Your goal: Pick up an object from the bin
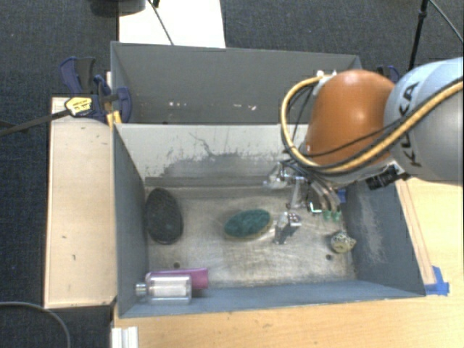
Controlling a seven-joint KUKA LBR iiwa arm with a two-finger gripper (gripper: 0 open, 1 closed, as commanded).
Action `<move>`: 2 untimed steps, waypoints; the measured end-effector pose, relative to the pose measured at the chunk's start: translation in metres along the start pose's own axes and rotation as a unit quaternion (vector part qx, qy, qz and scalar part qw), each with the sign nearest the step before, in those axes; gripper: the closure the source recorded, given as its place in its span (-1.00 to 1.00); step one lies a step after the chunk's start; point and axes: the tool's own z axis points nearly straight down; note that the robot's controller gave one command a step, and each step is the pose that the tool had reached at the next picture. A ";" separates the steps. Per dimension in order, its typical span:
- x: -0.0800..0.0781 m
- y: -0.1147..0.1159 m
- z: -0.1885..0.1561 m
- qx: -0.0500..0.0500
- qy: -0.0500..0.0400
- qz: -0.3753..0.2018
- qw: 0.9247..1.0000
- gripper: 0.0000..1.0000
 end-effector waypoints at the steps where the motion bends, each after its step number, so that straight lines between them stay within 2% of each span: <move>1: -0.041 0.005 0.127 0.000 -0.005 -0.051 0.999 -1.00; 2: -0.044 0.026 0.096 0.000 -0.006 -0.096 0.995 -1.00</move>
Offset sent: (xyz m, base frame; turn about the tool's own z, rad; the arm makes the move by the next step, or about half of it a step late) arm 0.0384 0.0056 -0.1283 -0.1036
